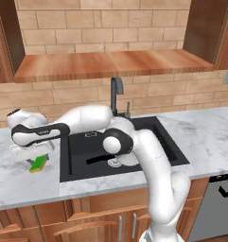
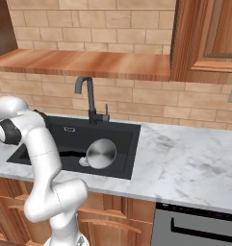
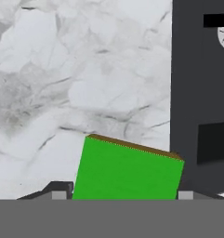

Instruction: Pick the pan and sponge and place them into the sink. Then turn on the water.

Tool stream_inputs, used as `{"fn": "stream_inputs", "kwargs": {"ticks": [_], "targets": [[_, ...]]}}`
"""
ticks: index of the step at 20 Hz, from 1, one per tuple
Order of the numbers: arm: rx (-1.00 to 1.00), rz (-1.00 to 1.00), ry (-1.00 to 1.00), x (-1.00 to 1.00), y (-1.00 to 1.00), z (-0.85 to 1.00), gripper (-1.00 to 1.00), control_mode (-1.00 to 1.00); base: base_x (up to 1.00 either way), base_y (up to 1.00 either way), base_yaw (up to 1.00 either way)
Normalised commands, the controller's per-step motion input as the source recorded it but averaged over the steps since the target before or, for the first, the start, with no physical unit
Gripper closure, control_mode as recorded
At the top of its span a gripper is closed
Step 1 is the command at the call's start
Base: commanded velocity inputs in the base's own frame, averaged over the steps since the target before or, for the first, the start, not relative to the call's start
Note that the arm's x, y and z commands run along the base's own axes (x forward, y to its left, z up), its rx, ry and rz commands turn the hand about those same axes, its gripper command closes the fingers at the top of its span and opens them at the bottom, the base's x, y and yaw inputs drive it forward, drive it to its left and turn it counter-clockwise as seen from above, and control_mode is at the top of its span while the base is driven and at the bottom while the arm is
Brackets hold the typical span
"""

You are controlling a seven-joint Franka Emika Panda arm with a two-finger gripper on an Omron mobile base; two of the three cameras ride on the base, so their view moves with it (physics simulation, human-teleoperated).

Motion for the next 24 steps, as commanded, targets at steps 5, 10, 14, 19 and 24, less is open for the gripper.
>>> {"fn": "stream_inputs", "kwargs": {"ticks": [5, 10, 14, 19, 24], "targets": [[0.0, 0.0, -0.02, -0.24, -0.76, 0.0, 1.0, -1.0, 0.0, 0.0, 0.0], [0.0, 0.0, -0.06, -0.28, -0.8, 0.0, 1.0, -1.0, 0.0, 0.0, 0.0], [0.0, 0.0, -0.07, -0.22, -0.89, 0.0, 1.0, -1.0, 0.0, 0.0, 0.0], [0.0, 0.0, -0.05, -0.06, -0.82, 0.0, 1.0, -1.0, 0.0, 0.0, 0.0], [0.0, 0.0, -0.02, 0.0, -0.71, -0.01, 1.0, -1.0, 0.0, 0.0, 0.0]]}}
